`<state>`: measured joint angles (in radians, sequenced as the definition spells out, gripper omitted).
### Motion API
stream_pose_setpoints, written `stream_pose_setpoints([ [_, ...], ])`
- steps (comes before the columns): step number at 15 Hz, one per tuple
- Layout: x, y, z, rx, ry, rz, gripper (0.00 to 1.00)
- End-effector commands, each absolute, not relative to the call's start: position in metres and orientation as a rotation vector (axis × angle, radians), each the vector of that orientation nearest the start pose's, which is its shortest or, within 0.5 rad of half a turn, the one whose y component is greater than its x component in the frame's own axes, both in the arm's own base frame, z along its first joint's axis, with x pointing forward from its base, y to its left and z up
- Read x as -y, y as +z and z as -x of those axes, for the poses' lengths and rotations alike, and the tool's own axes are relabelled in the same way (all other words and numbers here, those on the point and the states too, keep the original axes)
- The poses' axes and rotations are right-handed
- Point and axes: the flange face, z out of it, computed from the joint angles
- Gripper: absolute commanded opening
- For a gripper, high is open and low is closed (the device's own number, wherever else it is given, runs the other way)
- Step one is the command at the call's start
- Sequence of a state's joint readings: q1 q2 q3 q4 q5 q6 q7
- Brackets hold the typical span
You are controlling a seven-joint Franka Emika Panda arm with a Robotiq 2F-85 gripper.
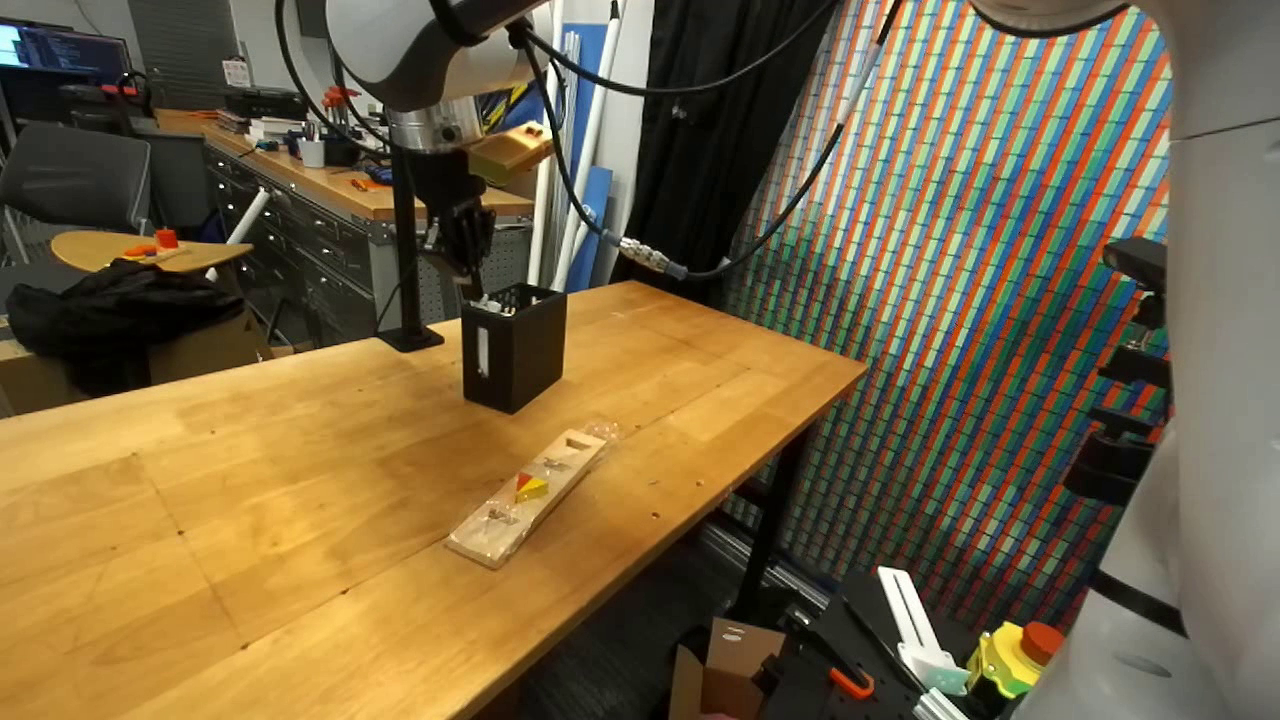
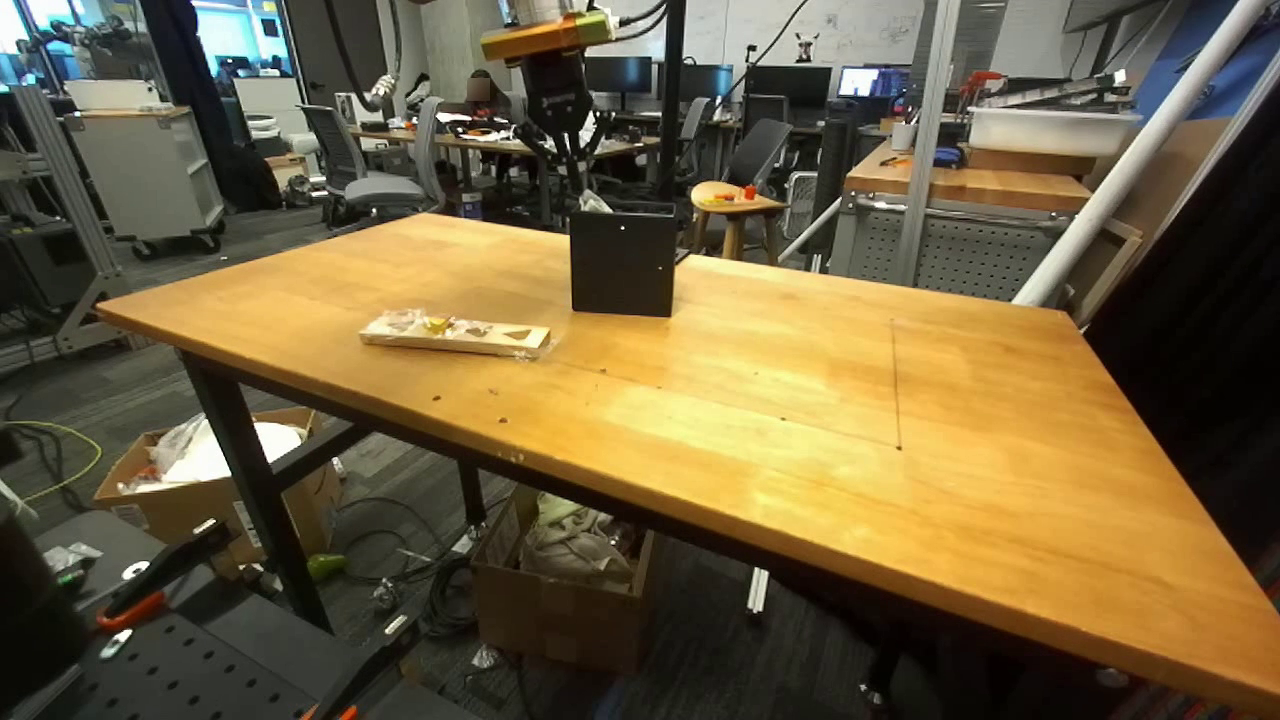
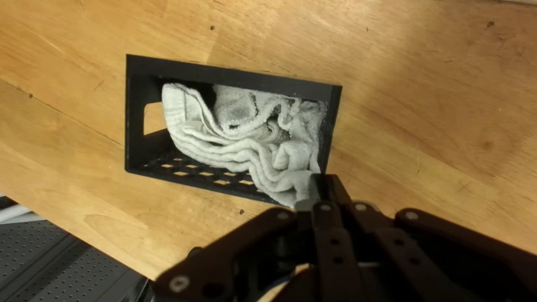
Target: Put the white cloth inside the black object
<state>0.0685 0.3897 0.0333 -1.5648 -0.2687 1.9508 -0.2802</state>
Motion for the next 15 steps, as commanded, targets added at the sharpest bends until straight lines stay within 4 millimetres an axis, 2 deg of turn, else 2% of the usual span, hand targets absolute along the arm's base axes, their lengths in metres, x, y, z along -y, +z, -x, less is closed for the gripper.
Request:
stream_pose_setpoints([
  [1,-0.043,0.427,-0.663,0.77,0.02,3.293,0.0],
  [15,-0.016,0.416,-0.671,0.755,0.051,3.215,0.0],
])
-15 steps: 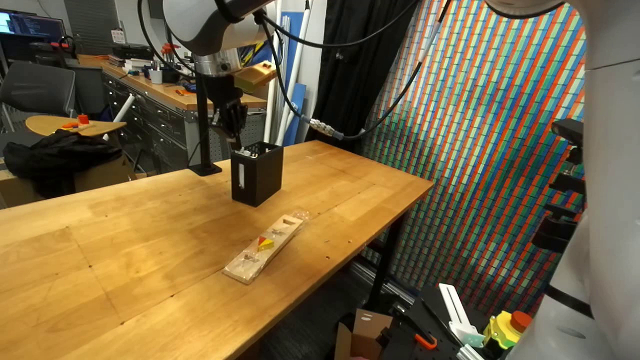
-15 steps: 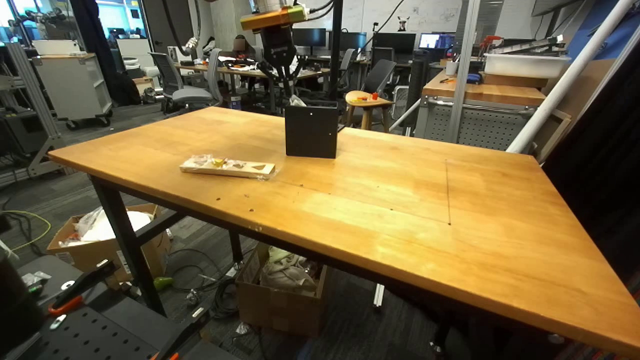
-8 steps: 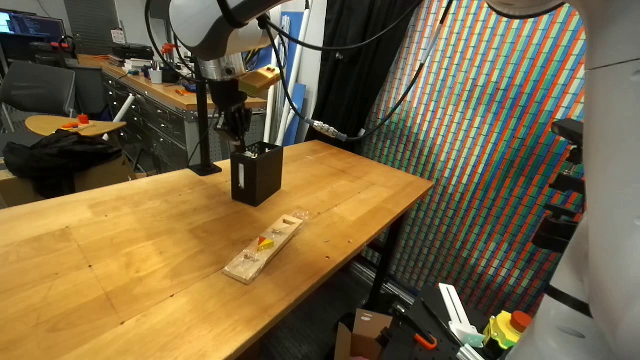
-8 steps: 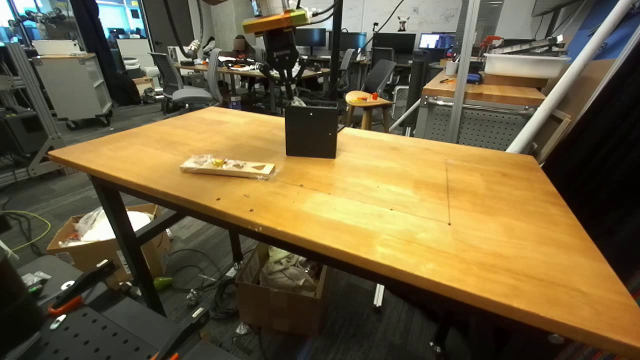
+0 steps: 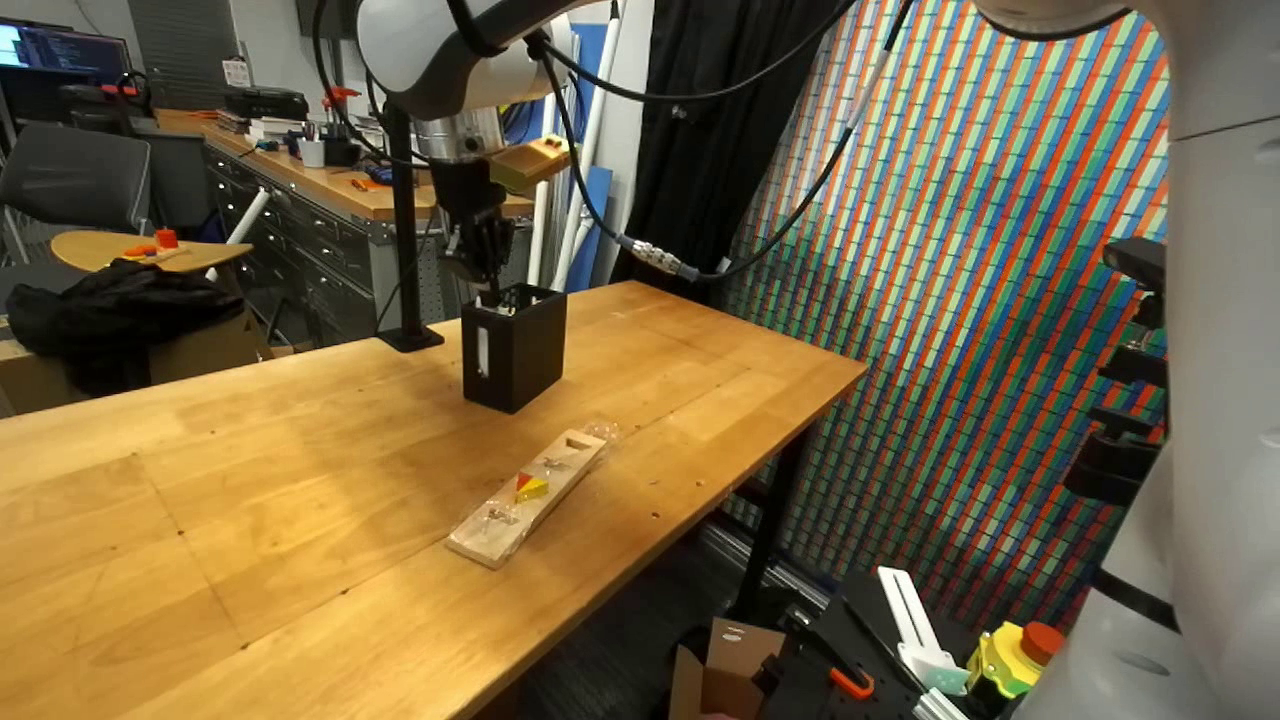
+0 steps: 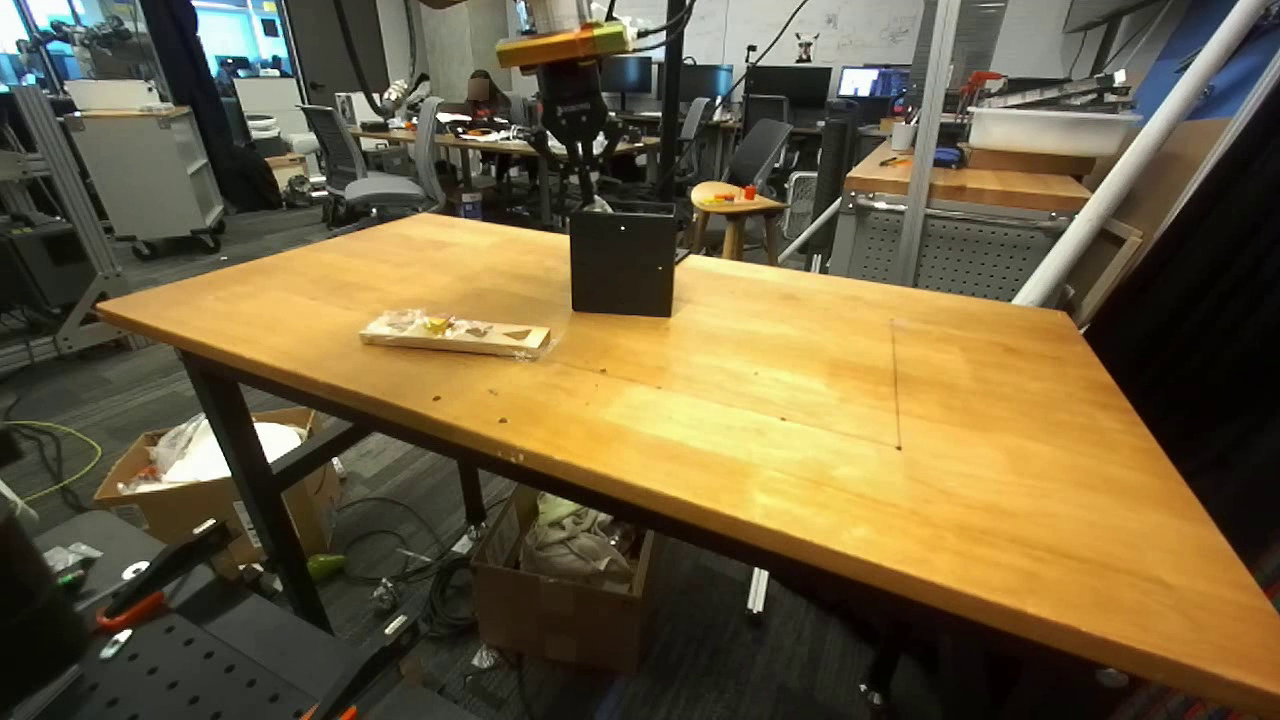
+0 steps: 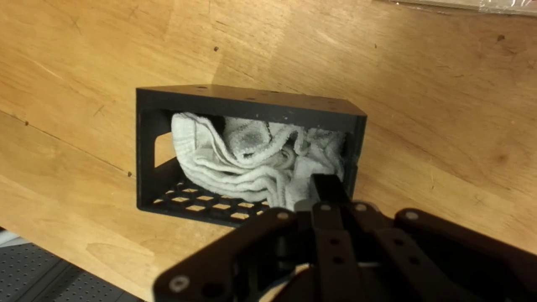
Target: Put the white cloth inside the black object
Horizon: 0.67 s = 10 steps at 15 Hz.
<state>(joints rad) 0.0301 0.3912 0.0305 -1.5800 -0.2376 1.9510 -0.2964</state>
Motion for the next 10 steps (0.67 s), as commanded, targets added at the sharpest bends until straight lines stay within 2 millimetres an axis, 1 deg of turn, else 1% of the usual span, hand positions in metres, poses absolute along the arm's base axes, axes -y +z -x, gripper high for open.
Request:
stream_pose_setpoints([
  [1,-0.014,0.416,-0.672,0.756,0.05,3.199,0.0],
  [6,-0.003,0.413,-0.676,0.767,0.038,3.143,0.0],
  [10,0.011,0.408,-0.681,0.754,0.022,3.103,0.0],
])
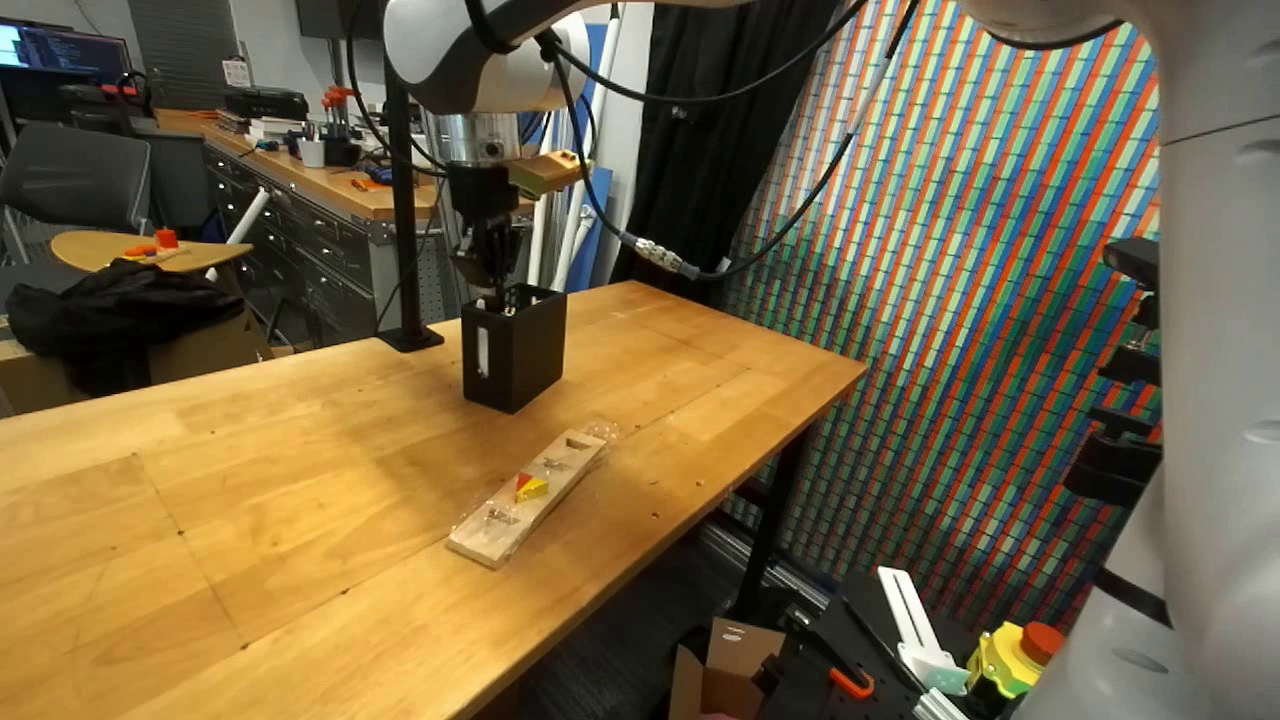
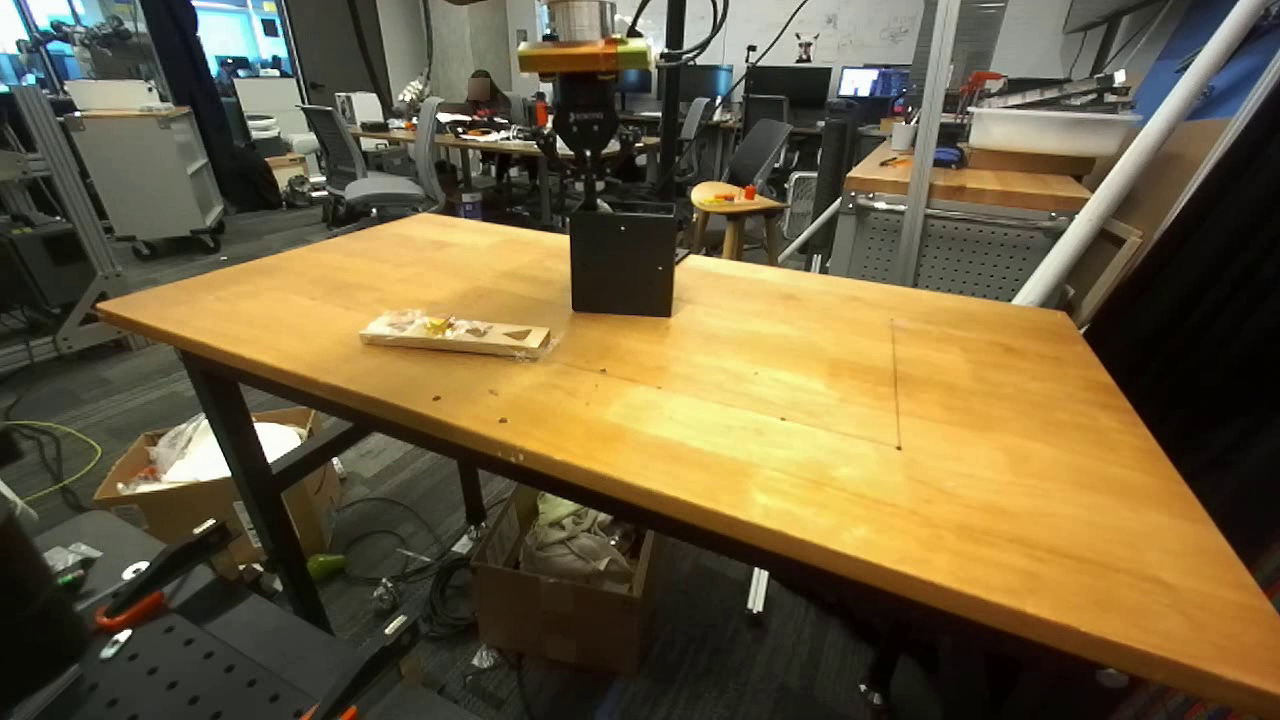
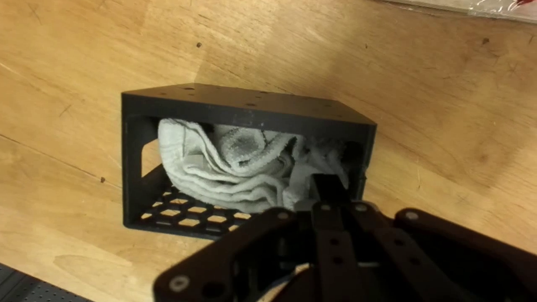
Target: Put the white cloth inside the black object
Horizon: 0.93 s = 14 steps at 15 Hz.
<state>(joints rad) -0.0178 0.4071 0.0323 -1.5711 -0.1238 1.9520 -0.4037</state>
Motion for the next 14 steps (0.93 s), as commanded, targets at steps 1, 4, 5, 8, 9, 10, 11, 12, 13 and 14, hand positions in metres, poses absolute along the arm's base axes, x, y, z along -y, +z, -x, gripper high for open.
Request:
stream_pose_setpoints([
  [1,0.016,0.405,-0.682,0.746,0.022,3.09,0.0],
  [4,0.03,0.396,-0.684,0.702,0.026,3.054,0.0],
  [5,0.035,0.392,-0.684,0.686,0.029,3.043,0.0],
  [8,0.048,0.382,-0.684,0.637,0.041,3.014,0.0],
  [9,0.052,0.378,-0.685,0.622,0.046,3.009,0.0],
  [10,0.055,0.376,-0.684,0.611,0.051,3.0,0.0],
  [11,0.057,0.372,-0.685,0.601,0.056,2.995,0.0],
  [12,0.059,0.37,-0.685,0.593,0.061,2.989,0.0],
  [13,0.061,0.368,-0.685,0.587,0.064,2.985,0.0],
  [14,0.062,0.365,-0.685,0.581,0.067,2.983,0.0],
])
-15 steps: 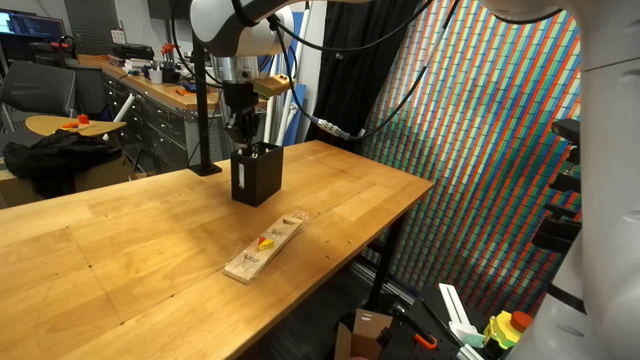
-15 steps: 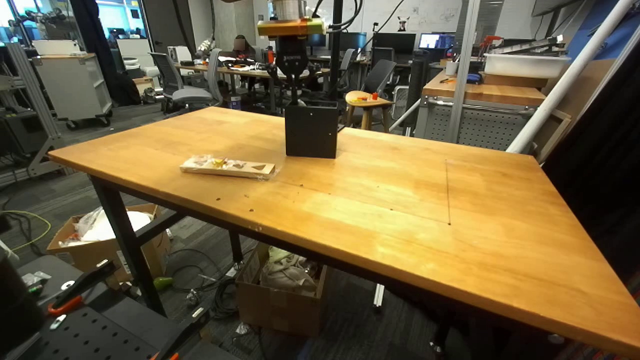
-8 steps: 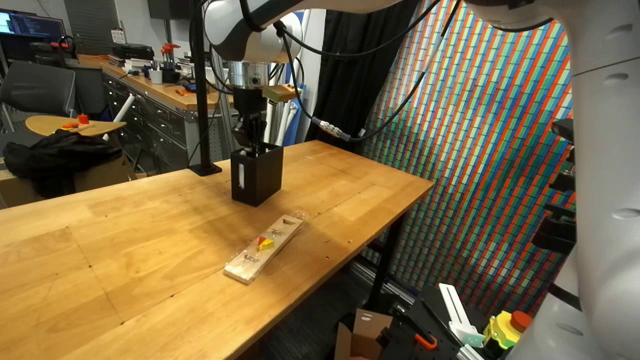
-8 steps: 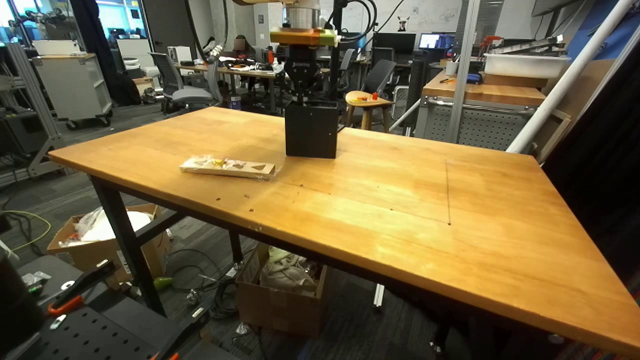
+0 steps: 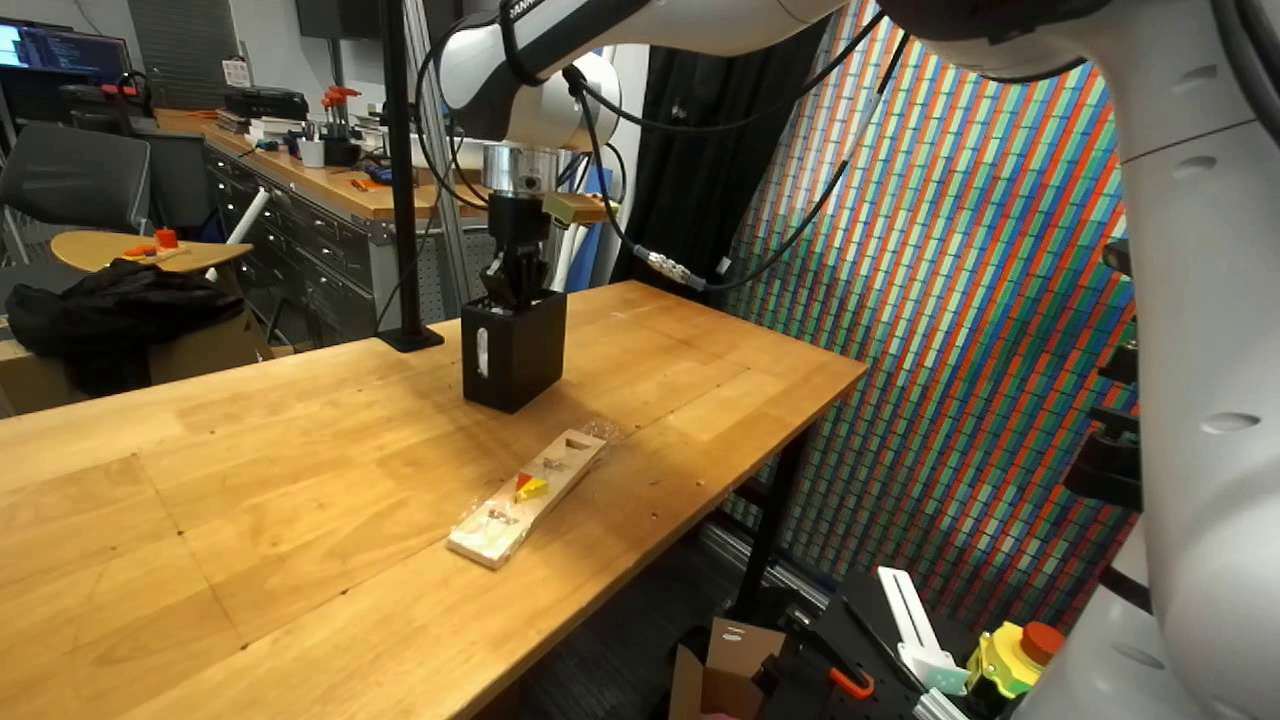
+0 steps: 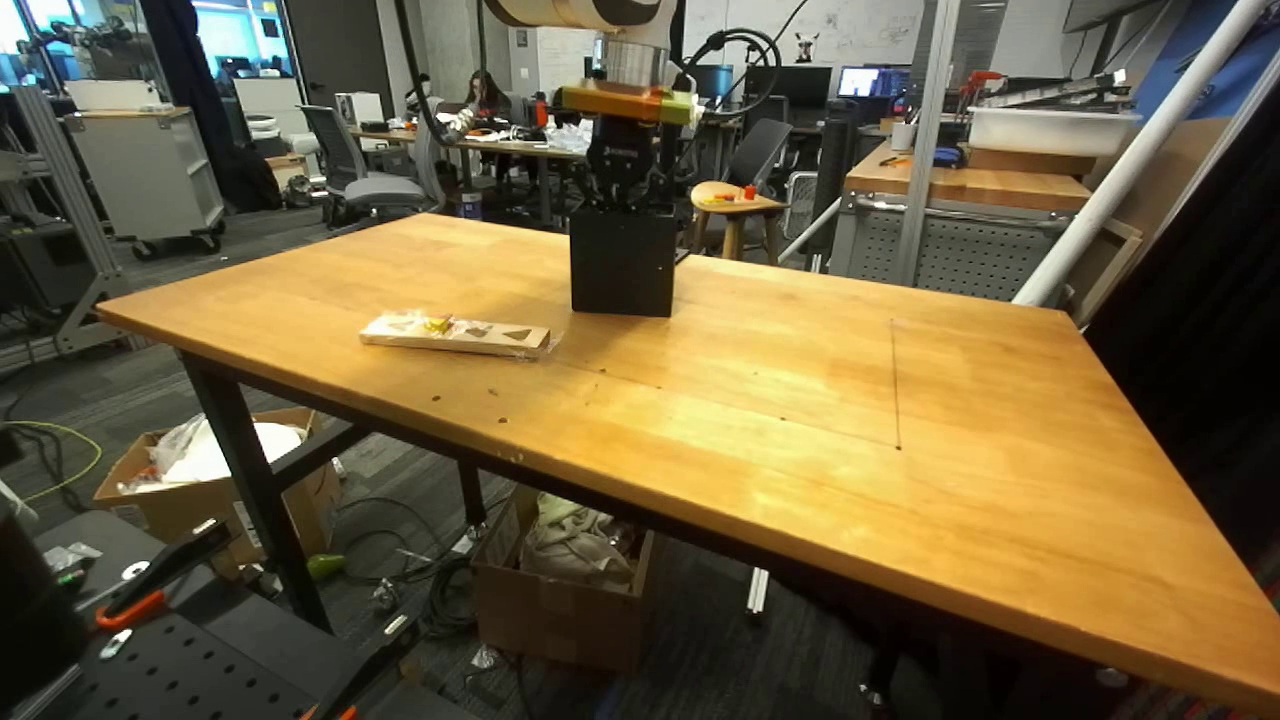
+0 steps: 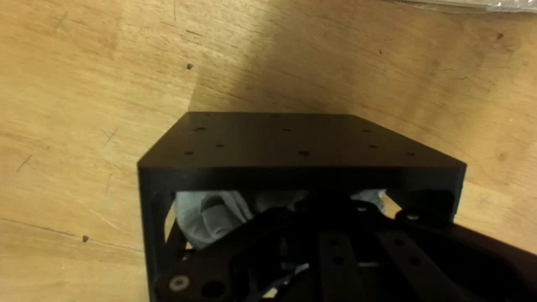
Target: Put the white cloth inside the black object
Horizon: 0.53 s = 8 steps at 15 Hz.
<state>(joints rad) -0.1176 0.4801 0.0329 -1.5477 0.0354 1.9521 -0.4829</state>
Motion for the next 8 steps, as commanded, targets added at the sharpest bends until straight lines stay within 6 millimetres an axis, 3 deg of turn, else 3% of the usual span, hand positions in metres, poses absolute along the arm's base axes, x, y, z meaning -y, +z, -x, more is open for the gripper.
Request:
stream_pose_setpoints([
  [1,0.063,0.364,-0.684,0.576,0.07,2.98,0.0],
  [8,0.063,0.353,-0.683,0.561,0.091,2.976,0.0],
])
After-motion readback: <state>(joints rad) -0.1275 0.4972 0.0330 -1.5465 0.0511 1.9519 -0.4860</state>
